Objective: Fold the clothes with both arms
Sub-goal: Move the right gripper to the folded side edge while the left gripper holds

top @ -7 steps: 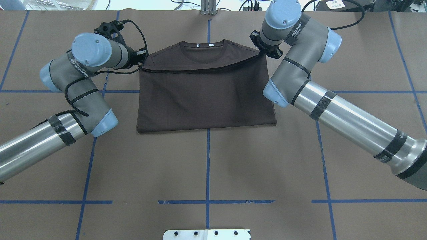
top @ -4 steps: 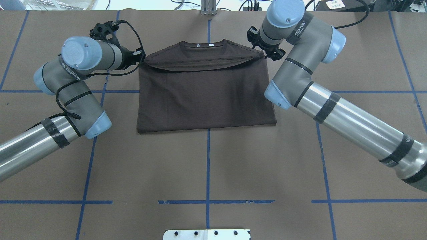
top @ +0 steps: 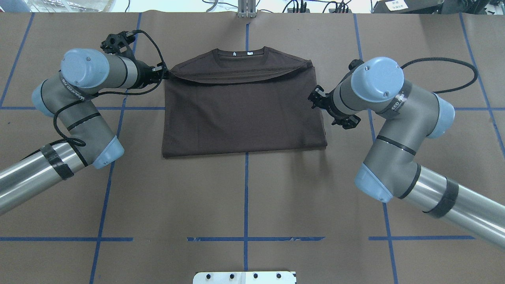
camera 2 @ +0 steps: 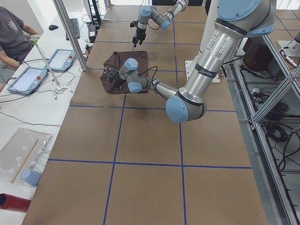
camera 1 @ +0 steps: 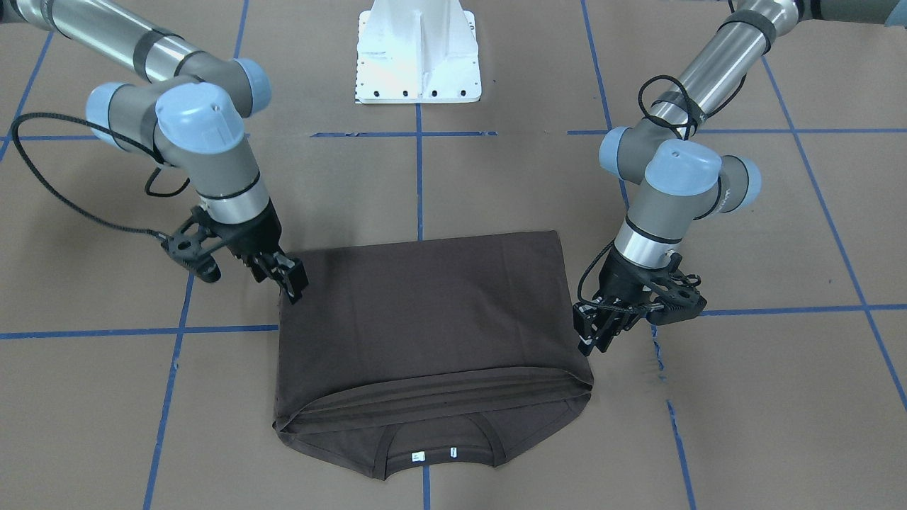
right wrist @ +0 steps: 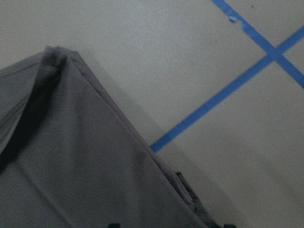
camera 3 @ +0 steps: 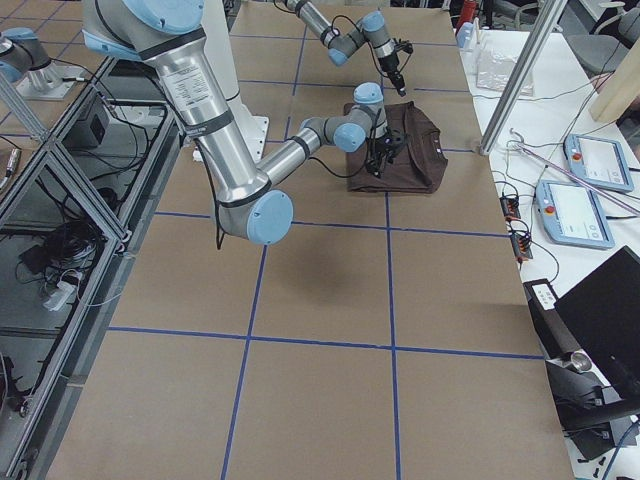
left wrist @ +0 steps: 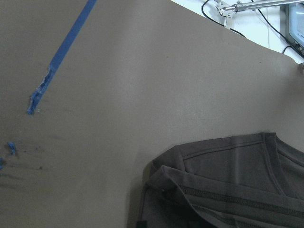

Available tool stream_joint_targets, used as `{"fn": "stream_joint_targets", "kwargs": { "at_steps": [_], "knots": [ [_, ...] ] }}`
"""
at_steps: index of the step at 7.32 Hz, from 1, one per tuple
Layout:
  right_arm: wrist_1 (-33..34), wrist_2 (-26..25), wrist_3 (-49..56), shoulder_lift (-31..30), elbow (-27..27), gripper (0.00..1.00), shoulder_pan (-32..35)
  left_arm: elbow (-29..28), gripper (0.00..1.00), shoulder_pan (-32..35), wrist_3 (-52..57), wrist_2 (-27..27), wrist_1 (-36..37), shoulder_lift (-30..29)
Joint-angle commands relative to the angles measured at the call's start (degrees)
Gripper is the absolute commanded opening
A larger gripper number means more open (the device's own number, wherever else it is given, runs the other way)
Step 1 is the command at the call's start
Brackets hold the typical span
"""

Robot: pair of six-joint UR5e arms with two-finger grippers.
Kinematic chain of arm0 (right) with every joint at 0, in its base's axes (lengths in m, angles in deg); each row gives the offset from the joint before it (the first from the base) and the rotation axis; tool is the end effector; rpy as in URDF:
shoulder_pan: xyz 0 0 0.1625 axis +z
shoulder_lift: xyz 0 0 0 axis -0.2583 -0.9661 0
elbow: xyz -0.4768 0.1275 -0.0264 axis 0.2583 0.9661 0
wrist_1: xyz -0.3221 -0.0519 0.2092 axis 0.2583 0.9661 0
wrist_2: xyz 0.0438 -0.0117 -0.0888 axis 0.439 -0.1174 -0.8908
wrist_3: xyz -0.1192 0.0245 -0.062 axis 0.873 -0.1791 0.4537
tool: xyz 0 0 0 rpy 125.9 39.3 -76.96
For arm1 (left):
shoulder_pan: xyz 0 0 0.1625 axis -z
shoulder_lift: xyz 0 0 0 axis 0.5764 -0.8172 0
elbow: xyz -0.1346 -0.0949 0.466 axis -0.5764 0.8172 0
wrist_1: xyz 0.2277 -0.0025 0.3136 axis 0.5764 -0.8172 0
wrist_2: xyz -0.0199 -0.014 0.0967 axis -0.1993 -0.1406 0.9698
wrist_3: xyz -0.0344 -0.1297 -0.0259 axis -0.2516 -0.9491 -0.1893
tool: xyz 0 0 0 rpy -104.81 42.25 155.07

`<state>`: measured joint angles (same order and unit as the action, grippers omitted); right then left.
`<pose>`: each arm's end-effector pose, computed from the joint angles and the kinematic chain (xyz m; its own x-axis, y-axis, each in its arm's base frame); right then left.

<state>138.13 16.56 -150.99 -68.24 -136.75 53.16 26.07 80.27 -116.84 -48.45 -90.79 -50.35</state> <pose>-0.4690 -0.4978 0.4271 0.4020 0.6188 0.6749 -0.5815 0.7419 -0.3338 0.4633 -0.6216 0.4530 0.3934 -0.2153 -0.8938 0.5504 0.8339 0.0414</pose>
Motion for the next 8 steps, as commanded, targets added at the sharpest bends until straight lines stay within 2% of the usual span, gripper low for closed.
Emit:
{"fn": "stream_joint_targets", "kwargs": {
  "at_steps": [1,3,6,7,8],
  "knots": [
    [-0.35,-2.8,-6.74,-2.76,-1.43,0.79,-5.04,0.0,0.4,-0.07,0.29,0.04,-0.04,0.04],
    [-0.35,-3.44,-6.41,-2.14,2.35,0.78,-5.24,0.18,0.4,-0.16,0.03,0.04,0.14,-0.22],
    [-0.43,-3.45,-6.23,-1.88,2.71,0.71,-5.24,0.7,0.4,-0.16,-0.06,0.13,0.31,-0.05],
    [-0.35,-3.36,-6.15,-1.96,2.71,0.63,-5.24,0.71,0.4,-0.16,-0.06,0.13,0.31,0.04],
    [-0.43,-3.27,-6.93,-1.88,2.54,0.4,-5.24,0.79,0.4,-0.16,-0.06,0.13,0.31,0.04]
  ]
}}
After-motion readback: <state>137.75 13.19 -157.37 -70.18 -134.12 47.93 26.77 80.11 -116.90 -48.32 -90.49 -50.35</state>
